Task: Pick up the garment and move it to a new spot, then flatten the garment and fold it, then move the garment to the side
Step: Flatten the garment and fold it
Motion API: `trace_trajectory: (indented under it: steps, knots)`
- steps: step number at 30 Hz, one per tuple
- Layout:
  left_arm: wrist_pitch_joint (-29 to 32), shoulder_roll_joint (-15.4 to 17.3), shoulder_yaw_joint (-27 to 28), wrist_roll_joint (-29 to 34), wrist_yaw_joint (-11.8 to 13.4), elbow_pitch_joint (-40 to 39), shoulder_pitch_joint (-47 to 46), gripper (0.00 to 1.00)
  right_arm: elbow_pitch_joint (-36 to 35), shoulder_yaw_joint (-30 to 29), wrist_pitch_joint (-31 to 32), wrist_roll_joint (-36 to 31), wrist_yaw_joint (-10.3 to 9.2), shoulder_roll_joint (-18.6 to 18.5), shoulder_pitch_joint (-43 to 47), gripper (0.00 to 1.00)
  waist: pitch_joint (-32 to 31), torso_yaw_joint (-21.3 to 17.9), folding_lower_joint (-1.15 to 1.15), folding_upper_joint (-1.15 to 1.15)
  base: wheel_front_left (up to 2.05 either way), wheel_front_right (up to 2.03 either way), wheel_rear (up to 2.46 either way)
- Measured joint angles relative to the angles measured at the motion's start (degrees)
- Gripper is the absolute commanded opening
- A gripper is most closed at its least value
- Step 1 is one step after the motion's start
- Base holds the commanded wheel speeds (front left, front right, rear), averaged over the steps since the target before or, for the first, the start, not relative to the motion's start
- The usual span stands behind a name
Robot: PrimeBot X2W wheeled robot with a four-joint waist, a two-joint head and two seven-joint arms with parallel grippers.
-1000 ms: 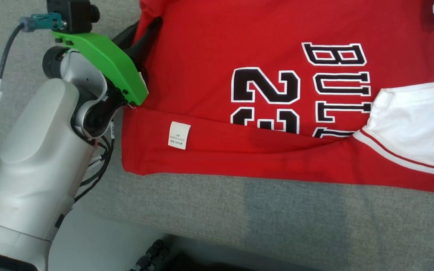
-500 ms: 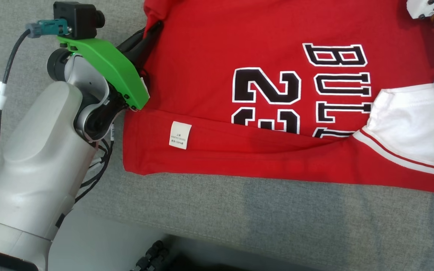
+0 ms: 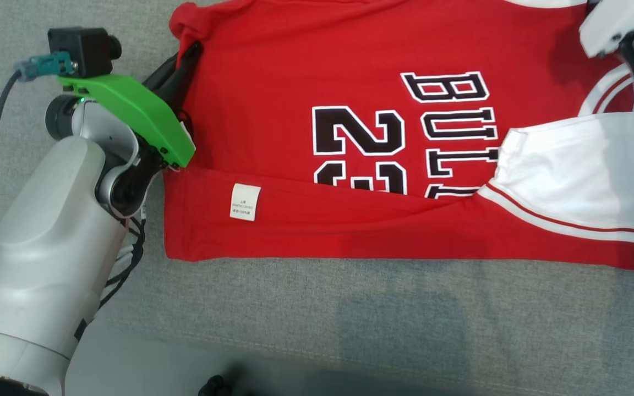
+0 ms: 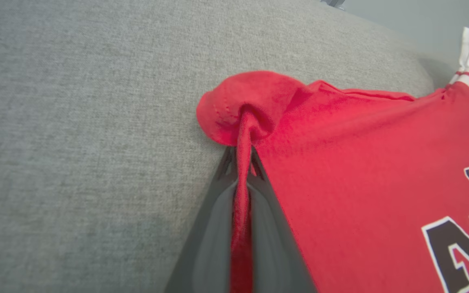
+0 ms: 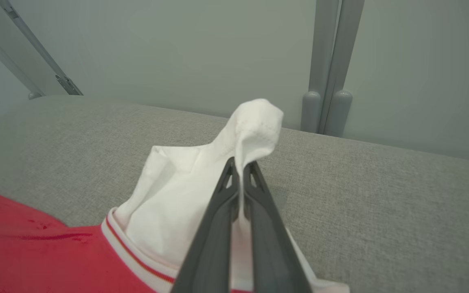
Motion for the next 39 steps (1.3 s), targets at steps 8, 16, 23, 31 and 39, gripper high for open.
trace_trajectory:
  steps: [8,16,23,31,39]
  knots:
    - [-4.80,0.20,-0.31,-0.16,0.00,0.15,3.16,0.00,-2.52,0.81,-4.59,1.32,0.87,0.40,7.23,0.00,-3.34,-1.24,0.00,0.00,0.00,0.00,0.00]
    - [-9.28,1.23,-0.75,-1.48,0.00,-0.35,6.78,0.00,-5.92,0.87,-9.54,2.03,0.89,1.34,13.32,0.00,-6.81,-2.63,0.00,0.00,0.00,0.00,0.00]
    - [-12.04,2.05,-2.00,-1.61,0.00,-0.45,9.93,0.00,-8.70,0.32,-13.32,2.26,0.77,2.05,20.08,0.00,-9.10,-4.75,0.00,0.00,0.00,0.00,0.00]
    - [-13.46,3.59,-2.94,-2.87,0.01,-2.02,13.37,0.00,-10.12,0.82,-15.82,2.43,0.14,3.16,27.10,0.00,-11.50,-7.22,0.00,0.00,0.00,0.00,0.00]
    - [-14.35,4.21,-4.27,-3.00,0.01,-4.19,15.18,0.00,-12.02,1.07,-17.80,2.41,-0.73,3.23,32.25,0.00,-13.68,-8.15,0.00,0.00,0.00,0.00,0.00]
